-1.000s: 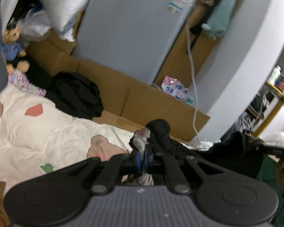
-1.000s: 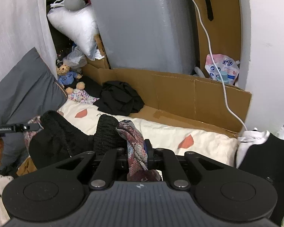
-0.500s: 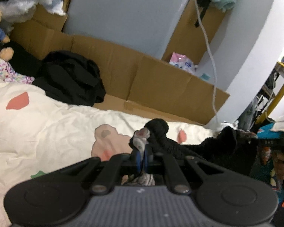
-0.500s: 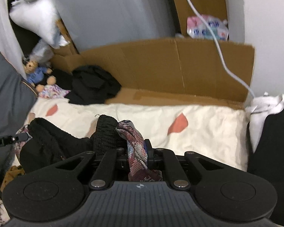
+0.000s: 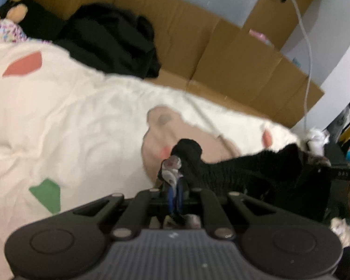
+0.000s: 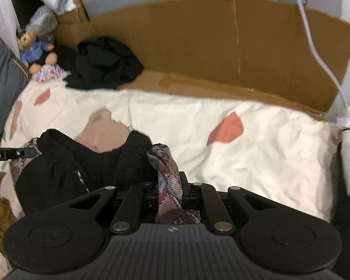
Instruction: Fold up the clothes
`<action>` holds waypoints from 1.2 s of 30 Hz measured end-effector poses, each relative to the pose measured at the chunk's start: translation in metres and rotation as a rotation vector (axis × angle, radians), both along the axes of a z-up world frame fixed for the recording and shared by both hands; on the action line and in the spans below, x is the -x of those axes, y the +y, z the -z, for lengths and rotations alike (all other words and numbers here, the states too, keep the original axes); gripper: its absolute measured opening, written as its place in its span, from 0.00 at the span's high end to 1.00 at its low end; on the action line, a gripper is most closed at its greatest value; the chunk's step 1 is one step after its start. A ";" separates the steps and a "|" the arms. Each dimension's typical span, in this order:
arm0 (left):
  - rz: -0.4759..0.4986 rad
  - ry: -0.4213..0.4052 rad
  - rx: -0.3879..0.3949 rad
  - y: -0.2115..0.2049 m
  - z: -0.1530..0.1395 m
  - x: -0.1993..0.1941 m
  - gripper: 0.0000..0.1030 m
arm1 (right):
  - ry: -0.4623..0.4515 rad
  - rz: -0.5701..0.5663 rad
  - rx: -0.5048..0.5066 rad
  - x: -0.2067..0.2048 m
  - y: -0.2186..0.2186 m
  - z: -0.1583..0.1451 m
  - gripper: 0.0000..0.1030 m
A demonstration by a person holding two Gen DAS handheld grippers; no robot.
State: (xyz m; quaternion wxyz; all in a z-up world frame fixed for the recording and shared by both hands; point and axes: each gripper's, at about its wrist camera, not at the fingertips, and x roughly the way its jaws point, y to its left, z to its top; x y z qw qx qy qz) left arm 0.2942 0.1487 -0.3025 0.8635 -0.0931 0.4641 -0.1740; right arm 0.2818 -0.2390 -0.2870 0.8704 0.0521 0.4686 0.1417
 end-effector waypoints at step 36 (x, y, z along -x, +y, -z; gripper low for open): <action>0.065 0.016 -0.123 -0.013 0.028 -0.022 0.44 | 0.071 -0.311 -0.020 -0.043 0.011 0.029 0.28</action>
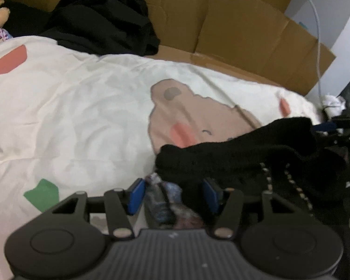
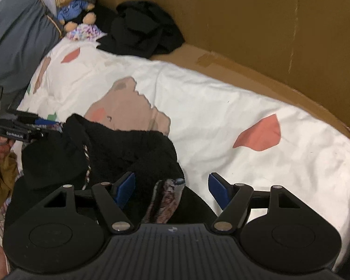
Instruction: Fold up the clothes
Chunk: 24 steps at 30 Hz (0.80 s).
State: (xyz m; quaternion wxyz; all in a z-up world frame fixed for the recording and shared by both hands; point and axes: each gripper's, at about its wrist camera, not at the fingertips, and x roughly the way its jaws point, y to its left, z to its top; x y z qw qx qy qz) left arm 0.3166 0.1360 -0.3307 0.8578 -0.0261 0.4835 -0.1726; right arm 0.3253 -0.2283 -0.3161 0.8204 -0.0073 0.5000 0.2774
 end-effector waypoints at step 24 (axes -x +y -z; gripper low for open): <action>0.071 -0.119 -0.009 -0.005 -0.016 0.007 0.86 | -0.120 -0.111 0.103 -0.007 0.037 0.008 0.80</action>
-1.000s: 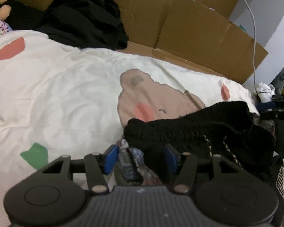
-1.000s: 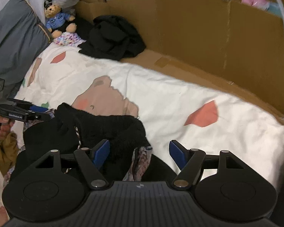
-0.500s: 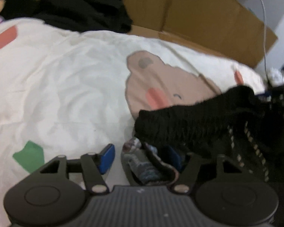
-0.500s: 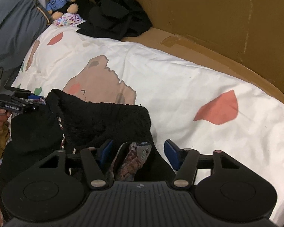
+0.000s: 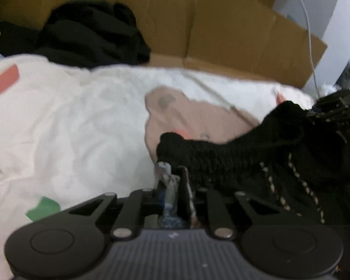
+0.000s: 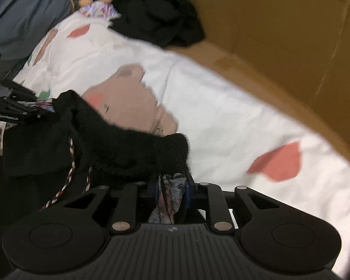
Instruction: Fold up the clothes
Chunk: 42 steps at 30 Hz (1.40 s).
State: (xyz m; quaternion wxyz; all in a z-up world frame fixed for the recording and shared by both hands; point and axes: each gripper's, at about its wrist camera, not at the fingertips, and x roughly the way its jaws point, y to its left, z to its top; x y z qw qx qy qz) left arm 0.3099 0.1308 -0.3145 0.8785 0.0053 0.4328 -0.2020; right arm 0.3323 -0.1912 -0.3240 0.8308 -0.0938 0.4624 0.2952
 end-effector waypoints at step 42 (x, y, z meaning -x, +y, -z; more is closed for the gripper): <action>-0.218 -0.174 -0.026 0.064 0.017 -0.104 0.37 | -0.083 0.299 -0.134 -0.119 0.026 0.016 0.49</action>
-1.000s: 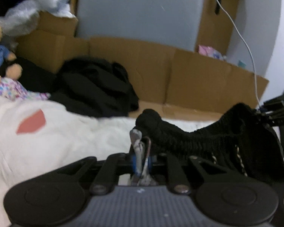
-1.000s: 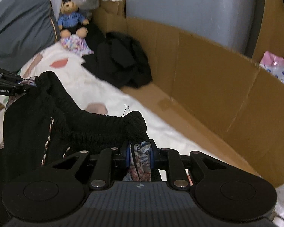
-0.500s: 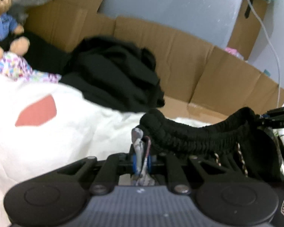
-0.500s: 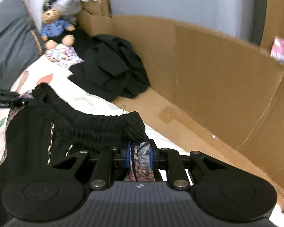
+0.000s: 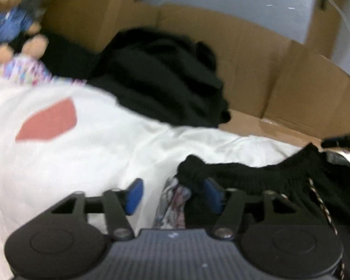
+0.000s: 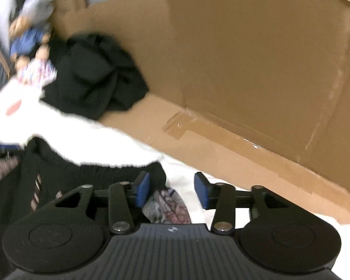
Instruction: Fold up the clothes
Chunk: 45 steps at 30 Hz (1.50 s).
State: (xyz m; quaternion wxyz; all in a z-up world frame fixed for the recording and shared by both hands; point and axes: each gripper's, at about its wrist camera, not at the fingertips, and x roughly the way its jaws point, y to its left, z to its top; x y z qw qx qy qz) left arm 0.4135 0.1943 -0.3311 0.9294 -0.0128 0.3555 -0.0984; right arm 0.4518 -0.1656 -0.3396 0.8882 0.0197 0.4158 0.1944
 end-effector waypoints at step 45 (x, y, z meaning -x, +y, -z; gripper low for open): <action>-0.025 0.102 -0.020 -0.004 -0.010 0.043 0.38 | 0.012 0.056 0.048 0.034 -0.040 -0.020 0.41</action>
